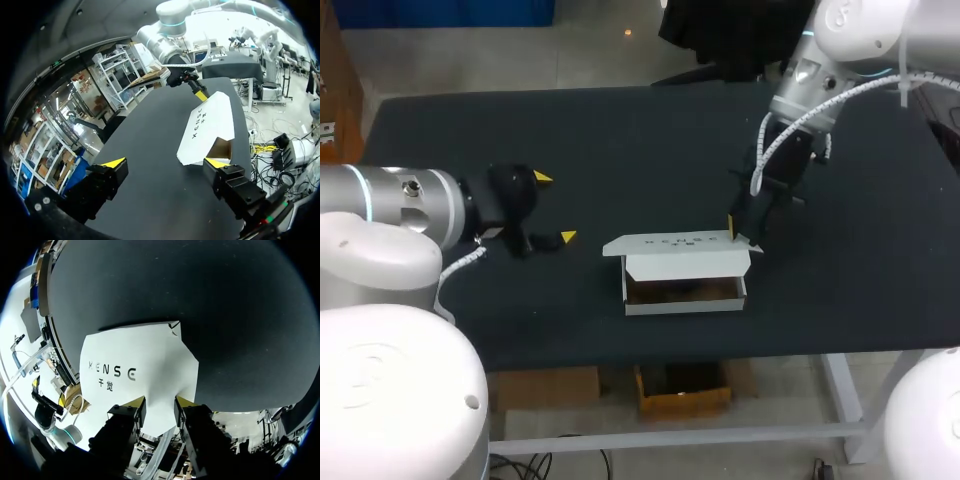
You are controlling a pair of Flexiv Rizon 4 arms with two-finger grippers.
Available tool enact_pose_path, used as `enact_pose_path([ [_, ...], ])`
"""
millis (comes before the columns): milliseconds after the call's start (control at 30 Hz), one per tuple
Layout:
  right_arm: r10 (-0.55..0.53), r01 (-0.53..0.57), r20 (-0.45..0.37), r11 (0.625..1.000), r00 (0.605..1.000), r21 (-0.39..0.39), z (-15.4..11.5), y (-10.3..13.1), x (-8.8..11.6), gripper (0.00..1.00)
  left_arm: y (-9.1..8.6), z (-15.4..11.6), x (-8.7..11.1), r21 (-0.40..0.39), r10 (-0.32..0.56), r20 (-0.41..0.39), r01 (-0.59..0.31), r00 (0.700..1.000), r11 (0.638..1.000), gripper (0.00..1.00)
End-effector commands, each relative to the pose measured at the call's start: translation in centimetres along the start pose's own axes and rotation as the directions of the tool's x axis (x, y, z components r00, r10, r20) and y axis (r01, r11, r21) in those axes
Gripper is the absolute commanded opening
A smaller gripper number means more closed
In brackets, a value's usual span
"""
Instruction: Assemble the packaging by folding the flat box into shape, placing the metal phone stand inside, and closing the box properly
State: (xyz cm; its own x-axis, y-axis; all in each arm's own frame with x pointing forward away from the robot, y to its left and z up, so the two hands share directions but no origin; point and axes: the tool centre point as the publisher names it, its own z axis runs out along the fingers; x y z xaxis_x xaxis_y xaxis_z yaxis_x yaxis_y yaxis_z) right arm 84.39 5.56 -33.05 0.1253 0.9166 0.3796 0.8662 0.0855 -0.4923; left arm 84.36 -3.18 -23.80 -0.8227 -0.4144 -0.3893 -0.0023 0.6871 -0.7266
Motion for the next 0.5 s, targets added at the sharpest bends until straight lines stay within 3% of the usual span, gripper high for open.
enact_pose_path([
  [33, 0.001, -0.001, -0.006, 1.000, 1.000, 0.000, 0.0, -0.1, -0.2, 0.34, -1.3, 1.3, -0.4, 0.010, -0.136, -0.060, 0.137, 0.989, 0.991, 1.00],
  [167, 0.000, 0.000, -0.007, 1.000, 1.000, 0.002, 0.2, -0.1, -0.2, 0.33, -3.0, 2.4, -1.1, -0.036, -0.380, -0.130, 0.379, 0.916, 0.925, 1.00],
  [267, 0.000, 0.000, -0.008, 1.000, 1.000, 0.002, 0.3, -0.1, -0.3, 0.33, -4.0, 3.0, -1.0, -0.148, -0.534, -0.122, 0.516, 0.837, 0.843, 1.00],
  [300, 0.000, 0.000, -0.009, 1.000, 1.000, 0.002, 0.3, -0.1, -0.3, 0.33, -4.4, 3.2, -1.0, -0.218, -0.598, -0.094, 0.570, 0.796, 0.792, 1.00],
  [333, 0.000, 0.000, -0.009, 1.000, 1.000, 0.002, 0.3, -0.1, -0.3, 0.33, -4.7, 3.4, -0.9, -0.257, -0.630, -0.084, 0.594, 0.772, 0.762, 1.00],
  [367, 0.000, 0.000, -0.009, 1.000, 1.000, 0.002, 0.4, -0.1, -0.3, 0.33, -4.9, 3.3, -0.5, -0.296, -0.635, -0.069, 0.592, 0.770, 0.750, 1.00],
  [400, 0.000, 0.000, -0.009, 1.000, 1.000, 0.002, 0.4, -0.1, -0.3, 0.33, -5.3, 3.5, -0.3, -0.370, -0.695, 0.008, 0.648, 0.719, 0.666, 1.00],
  [433, 0.000, 0.000, -0.009, 1.000, 1.000, 0.003, 0.4, -0.1, -0.3, 0.33, -5.5, 3.6, -0.2, -0.428, -0.730, 0.022, 0.666, 0.684, 0.611, 1.00],
  [467, 0.000, 0.000, -0.009, 1.000, 1.000, 0.003, 0.4, -0.1, -0.3, 0.33, -5.7, 3.7, -0.1, -0.468, -0.748, 0.099, 0.694, 0.656, 0.547, 1.00],
  [500, 0.000, 0.000, -0.009, 1.000, 1.000, 0.003, 0.5, -0.1, -0.3, 0.33, -5.8, 3.8, 0.1, -0.454, -0.733, 0.195, 0.723, 0.652, 0.522, 1.00],
])
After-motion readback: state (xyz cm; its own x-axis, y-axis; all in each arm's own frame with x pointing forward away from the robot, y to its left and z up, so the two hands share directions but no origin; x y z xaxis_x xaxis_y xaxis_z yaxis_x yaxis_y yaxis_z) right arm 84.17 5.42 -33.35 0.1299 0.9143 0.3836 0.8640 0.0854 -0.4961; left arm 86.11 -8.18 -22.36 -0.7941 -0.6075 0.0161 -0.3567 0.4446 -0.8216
